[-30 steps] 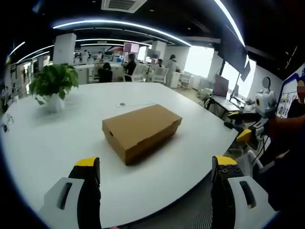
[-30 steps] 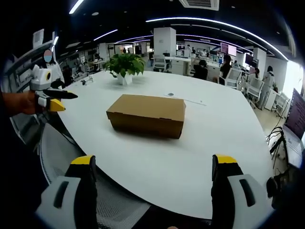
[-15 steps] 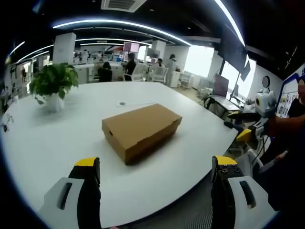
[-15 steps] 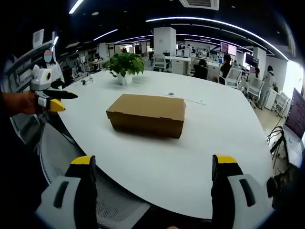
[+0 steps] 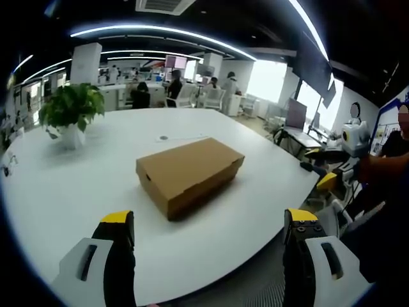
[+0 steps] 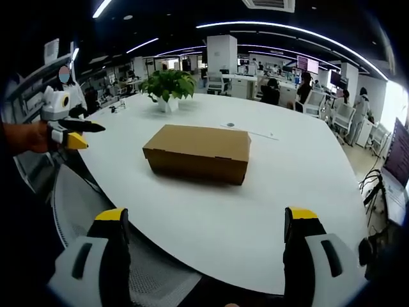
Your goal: Operate the shoe box by opening the lid, removing the specified soft item, and placing it in the target area until the item is outside and the box remains undamaged.
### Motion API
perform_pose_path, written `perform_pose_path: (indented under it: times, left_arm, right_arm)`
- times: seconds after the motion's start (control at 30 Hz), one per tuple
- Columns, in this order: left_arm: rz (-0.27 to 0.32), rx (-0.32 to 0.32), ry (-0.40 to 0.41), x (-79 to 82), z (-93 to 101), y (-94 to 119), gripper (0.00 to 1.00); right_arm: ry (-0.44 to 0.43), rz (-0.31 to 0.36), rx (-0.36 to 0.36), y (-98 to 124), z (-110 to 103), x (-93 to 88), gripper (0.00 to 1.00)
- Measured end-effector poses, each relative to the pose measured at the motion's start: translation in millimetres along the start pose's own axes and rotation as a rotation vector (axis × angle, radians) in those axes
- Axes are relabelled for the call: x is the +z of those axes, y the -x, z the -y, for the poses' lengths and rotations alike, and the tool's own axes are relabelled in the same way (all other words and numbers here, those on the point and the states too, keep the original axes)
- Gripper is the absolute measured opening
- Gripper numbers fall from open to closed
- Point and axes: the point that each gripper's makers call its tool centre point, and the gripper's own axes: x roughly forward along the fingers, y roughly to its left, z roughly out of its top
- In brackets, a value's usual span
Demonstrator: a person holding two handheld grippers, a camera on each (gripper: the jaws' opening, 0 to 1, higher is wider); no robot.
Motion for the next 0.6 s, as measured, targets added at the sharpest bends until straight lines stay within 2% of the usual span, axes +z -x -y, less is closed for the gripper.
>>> perform_pose_path:
  times: [0.6]
  left_arm:
    - [-0.015, 0.004, 0.006, -6.7, -3.5, -4.0, 0.99]
  right_arm:
    - [-0.004, -0.006, 0.004, -6.0, 3.4, -2.9, 0.96]
